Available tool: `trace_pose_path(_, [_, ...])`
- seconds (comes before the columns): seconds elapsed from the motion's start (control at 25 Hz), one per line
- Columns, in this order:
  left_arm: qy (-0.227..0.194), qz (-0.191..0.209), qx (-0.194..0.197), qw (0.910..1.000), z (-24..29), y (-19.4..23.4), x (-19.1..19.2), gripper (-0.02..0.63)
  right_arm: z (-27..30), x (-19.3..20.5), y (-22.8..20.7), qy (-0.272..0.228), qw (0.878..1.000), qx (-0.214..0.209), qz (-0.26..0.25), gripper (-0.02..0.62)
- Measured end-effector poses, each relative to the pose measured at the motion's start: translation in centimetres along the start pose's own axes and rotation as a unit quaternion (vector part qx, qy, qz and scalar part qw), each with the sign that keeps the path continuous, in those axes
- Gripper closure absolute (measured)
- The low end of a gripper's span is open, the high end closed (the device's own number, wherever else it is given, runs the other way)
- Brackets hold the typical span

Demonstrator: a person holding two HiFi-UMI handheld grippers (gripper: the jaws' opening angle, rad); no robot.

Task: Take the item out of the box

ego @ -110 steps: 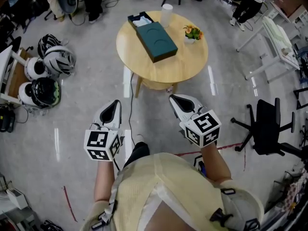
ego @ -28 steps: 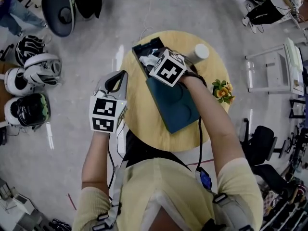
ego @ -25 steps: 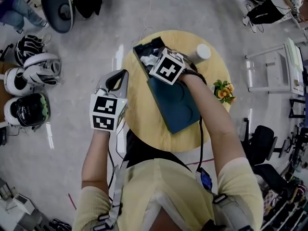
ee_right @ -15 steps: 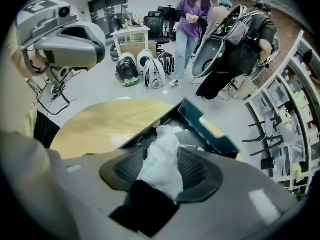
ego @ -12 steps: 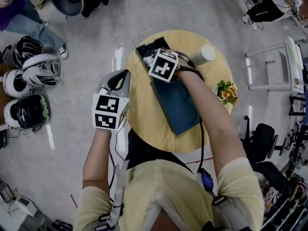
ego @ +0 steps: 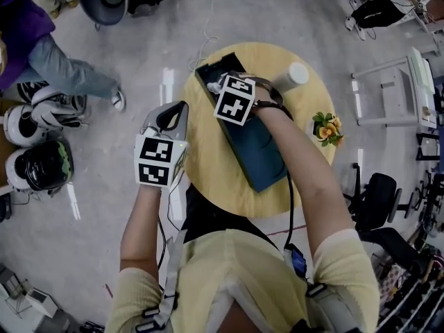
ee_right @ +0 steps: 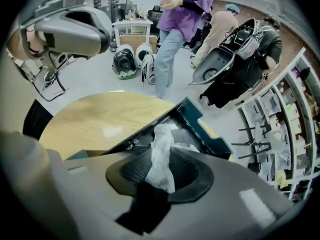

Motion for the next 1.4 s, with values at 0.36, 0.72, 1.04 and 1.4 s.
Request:
trace_pose_path(0.36, [-0.004, 0.003, 0.007, 1.0000, -0.7, 0.1, -0.3, 0.604, -2.6, 0.1, -0.5, -0.005, 0.998, 0.068, -0.004, 0.499])
trace_pose_path(0.72, [-0.031, 0.000, -0.018, 0.9993, -2.5, 0.1, -2.1, 0.604, -7.2, -0.9, 0.2, -0.043, 0.992, 0.116, -0.005, 0.499])
trace_pose_path(1.04, [-0.057, -0.004, -0.026, 0.9980, -4.1, -3.1, -3.1, 0.606, -13.2, -0.6, 3.4, -0.116, 0.980, 0.162, 0.018, 0.500])
trace_pose_path(1.4, [-0.080, -0.010, -0.019, 0.9966, -5.9, -7.2, -3.3, 0.606, -17.6, 2.4, 7.3, -0.153, 0.967, 0.197, 0.054, 0.500])
Point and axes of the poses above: the fingertips, and each gripper's own axes: z forward along the fingers, y to its left, x out of its underside, the point moved 5 cm from there along -z, backward along the fingers, and after that the axes turned 13 degrees about -z, right-handed, at the moved point
